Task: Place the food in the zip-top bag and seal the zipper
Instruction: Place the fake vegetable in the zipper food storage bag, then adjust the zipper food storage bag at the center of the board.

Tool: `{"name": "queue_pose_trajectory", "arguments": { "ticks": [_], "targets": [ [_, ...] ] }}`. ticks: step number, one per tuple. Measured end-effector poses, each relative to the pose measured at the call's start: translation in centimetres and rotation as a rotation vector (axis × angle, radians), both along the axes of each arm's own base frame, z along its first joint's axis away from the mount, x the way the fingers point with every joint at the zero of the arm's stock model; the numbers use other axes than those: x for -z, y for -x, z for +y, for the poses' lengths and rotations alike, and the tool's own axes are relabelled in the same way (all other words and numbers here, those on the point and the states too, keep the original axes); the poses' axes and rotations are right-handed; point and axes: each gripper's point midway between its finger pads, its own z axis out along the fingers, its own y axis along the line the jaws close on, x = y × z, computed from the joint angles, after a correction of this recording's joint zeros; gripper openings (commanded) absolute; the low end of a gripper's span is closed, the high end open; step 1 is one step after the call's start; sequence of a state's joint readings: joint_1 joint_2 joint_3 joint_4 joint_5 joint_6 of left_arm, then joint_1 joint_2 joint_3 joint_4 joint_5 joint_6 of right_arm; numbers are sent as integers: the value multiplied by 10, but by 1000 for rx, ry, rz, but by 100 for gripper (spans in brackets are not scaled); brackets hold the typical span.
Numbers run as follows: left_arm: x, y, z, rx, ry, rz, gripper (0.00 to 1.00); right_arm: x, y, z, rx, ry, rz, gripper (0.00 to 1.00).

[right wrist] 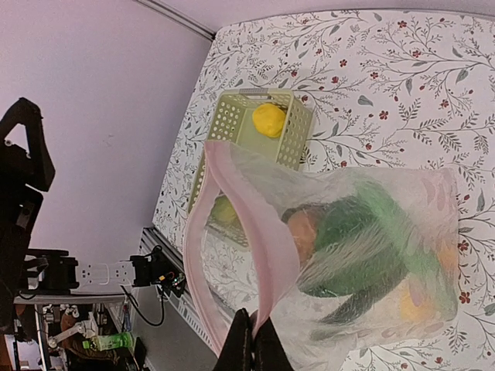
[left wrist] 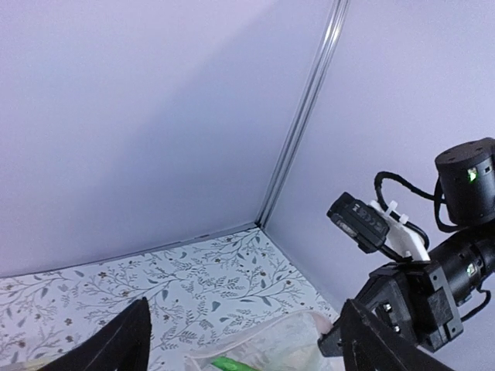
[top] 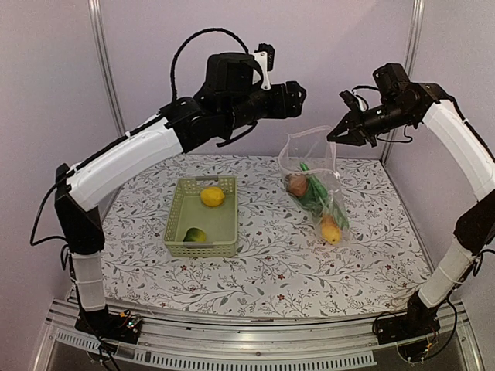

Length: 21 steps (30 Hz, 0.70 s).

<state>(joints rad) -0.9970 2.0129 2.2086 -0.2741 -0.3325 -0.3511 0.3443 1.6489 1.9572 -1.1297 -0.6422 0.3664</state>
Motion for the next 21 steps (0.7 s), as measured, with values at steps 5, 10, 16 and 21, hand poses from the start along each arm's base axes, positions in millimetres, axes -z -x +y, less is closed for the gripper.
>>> {"name": "queue_pose_trajectory", "arguments": {
  "ticks": [5, 10, 16, 21],
  "targets": [
    [6, 6, 45, -53, -32, 122, 72, 4, -3, 1, -1, 4, 9, 0],
    [70, 21, 50, 9, -134, 278, 72, 13, -5, 3, -6, -2, 20, 0],
    [114, 30, 36, 87, -190, 419, 50, 32, -7, 7, -12, -14, 61, 0],
    [134, 28, 27, 128, -204, 498, 32, 31, -7, 9, -19, -26, 56, 0]
  ]
}}
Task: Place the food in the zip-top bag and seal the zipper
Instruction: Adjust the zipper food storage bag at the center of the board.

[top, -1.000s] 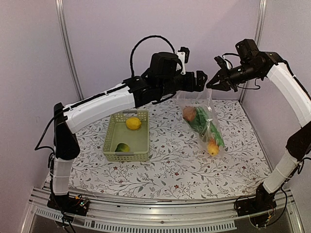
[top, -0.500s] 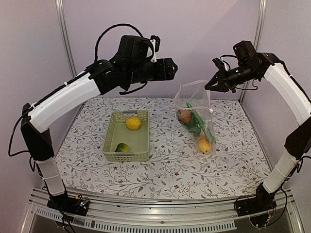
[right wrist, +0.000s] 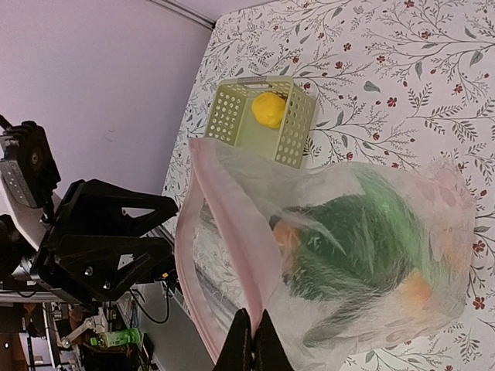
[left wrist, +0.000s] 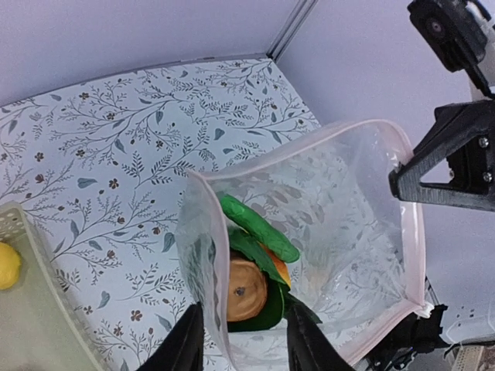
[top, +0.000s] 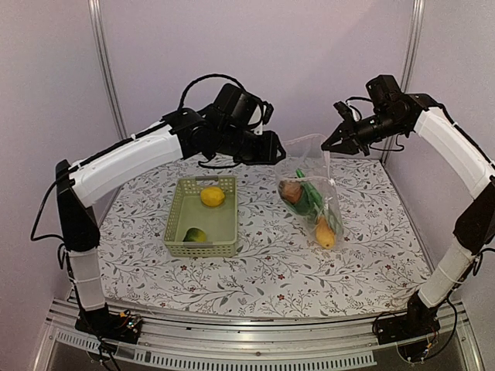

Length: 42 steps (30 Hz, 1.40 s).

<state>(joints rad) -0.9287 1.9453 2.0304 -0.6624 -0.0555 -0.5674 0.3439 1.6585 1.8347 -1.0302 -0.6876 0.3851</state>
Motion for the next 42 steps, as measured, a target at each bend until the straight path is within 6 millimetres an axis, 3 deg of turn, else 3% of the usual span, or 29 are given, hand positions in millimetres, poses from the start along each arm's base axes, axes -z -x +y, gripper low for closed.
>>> {"name": "queue_pose_trajectory", "arguments": {
  "ticks": [2, 7, 11, 16, 21, 28, 29, 37, 42],
  "targets": [
    [6, -1, -1, 7, -1, 25, 28, 1, 1, 0, -3, -3, 0, 0],
    [14, -5, -5, 26, 9, 72, 0, 6, 4, -1, -3, 1, 12, 0],
    [16, -6, -10, 51, 16, 86, 0, 8, 5, -1, -3, 1, 14, 0],
    [2, -6, -18, 83, 55, 60, 0, 8, 4, -1, -3, 0, 12, 0],
    [-19, -10, -28, 119, 119, -23, 0, -10, 1, -2, 9, -6, -34, 0],
    [-24, -9, -19, 105, 145, -61, 0, -9, -2, -5, 29, 13, -43, 0],
    [-21, -9, -18, 100, 142, -52, 2, -8, -2, -5, 31, 16, -41, 0],
    [-13, -24, -3, 42, 101, -70, 53, -4, -2, -6, 35, 24, -32, 0],
    [-32, -18, 25, 21, 56, -168, 69, -4, -2, -6, 34, 24, -32, 0]
  ]
}}
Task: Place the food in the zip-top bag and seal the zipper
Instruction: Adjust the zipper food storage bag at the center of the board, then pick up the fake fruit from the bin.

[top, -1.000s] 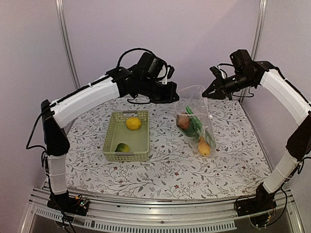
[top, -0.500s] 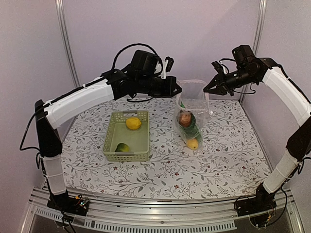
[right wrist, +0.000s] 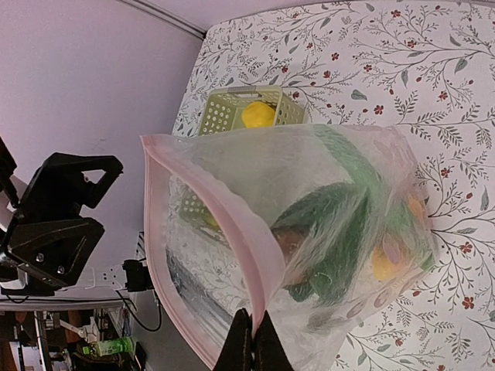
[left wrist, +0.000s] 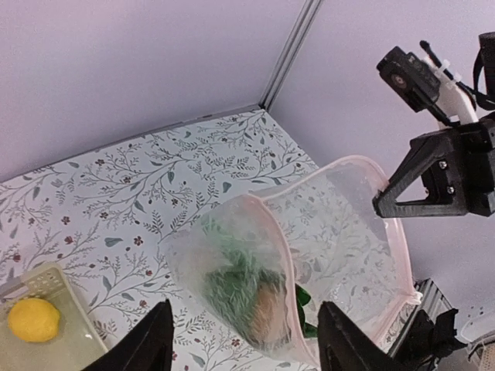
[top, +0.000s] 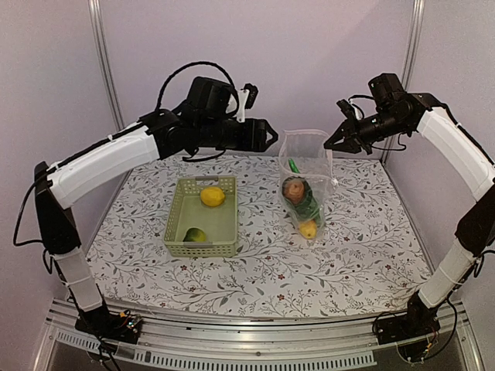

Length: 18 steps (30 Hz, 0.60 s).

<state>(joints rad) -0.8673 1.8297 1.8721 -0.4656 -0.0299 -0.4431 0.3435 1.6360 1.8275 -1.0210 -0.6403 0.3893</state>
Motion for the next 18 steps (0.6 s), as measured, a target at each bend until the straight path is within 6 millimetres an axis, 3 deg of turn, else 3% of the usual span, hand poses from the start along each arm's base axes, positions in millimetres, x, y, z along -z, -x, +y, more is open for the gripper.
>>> {"name": "queue_pose_trajectory", "arguments": {
  "ticks": [5, 8, 10, 13, 16, 18],
  "targets": [
    [-28, 12, 47, -68, -3, -75, 72, 0, 0, 1, -2, -3, 2, 0],
    [-21, 8, 78, -134, -27, -54, 72, 0, 0, 1, -4, -6, 6, 0],
    [1, 6, 96, -172, -76, -12, 72, 1, 0, 2, -5, -8, 8, 0],
    [53, 8, 118, -211, -187, 83, 72, 0, 0, 2, -9, -13, 7, 0],
    [109, 23, 138, -227, -314, 201, 74, 0, 0, 3, -11, -16, 8, 0],
    [133, 34, 148, -229, -373, 268, 76, 0, 1, 3, -11, -17, 10, 0]
  ]
}}
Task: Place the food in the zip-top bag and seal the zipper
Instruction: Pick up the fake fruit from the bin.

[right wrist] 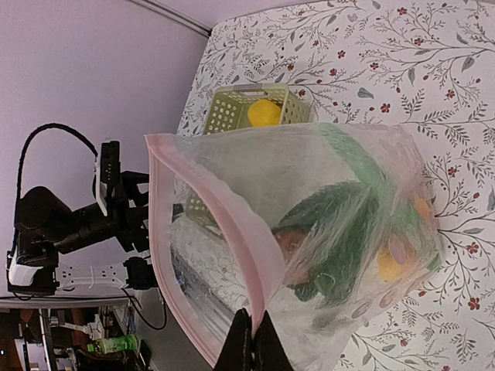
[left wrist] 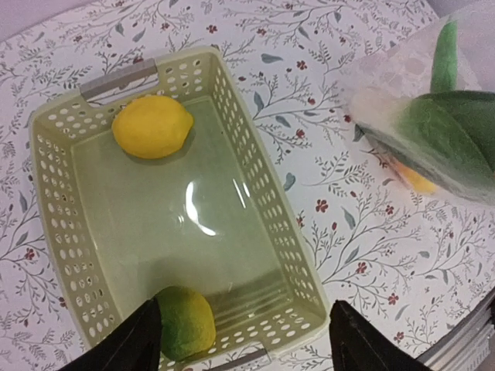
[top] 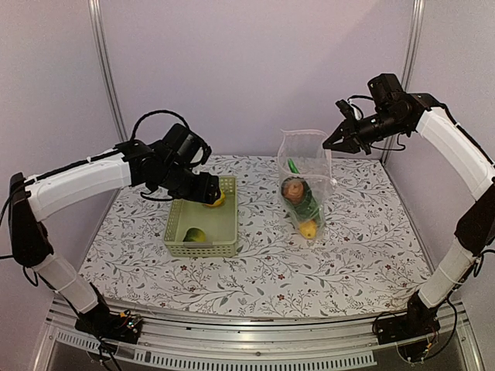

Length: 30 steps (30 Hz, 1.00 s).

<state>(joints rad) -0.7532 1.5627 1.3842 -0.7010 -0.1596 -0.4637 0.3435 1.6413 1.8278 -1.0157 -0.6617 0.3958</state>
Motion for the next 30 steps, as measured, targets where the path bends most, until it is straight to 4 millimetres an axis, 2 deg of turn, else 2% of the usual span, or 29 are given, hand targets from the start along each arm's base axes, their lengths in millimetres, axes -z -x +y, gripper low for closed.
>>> {"name": "queue_pose_trajectory", "arguments": {
  "ticks": [3, 6, 9, 12, 18, 25, 30],
  "targets": [
    [26, 12, 14, -21, -43, 104, 76, -1, -1, 1, 1, -6, -3, 0],
    [50, 16, 28, -65, -78, 206, 76, 0, -2, 1, 2, -10, -3, 0],
    [81, 22, 43, -118, -137, 318, 75, 5, -3, 2, 4, -12, 4, 0],
    [104, 31, 54, -150, -182, 394, 75, 13, -4, 3, 10, -13, 23, 0],
    [120, 33, 58, -177, -193, 448, 70, 17, -3, 2, 17, -15, 34, 0],
    [159, 36, 55, -186, -207, 585, 60, 14, 3, 0, 26, -25, 29, 0],
    [152, 30, 46, -165, -176, 585, 43, 11, 3, 0, 33, -33, 25, 0]
  ]
}}
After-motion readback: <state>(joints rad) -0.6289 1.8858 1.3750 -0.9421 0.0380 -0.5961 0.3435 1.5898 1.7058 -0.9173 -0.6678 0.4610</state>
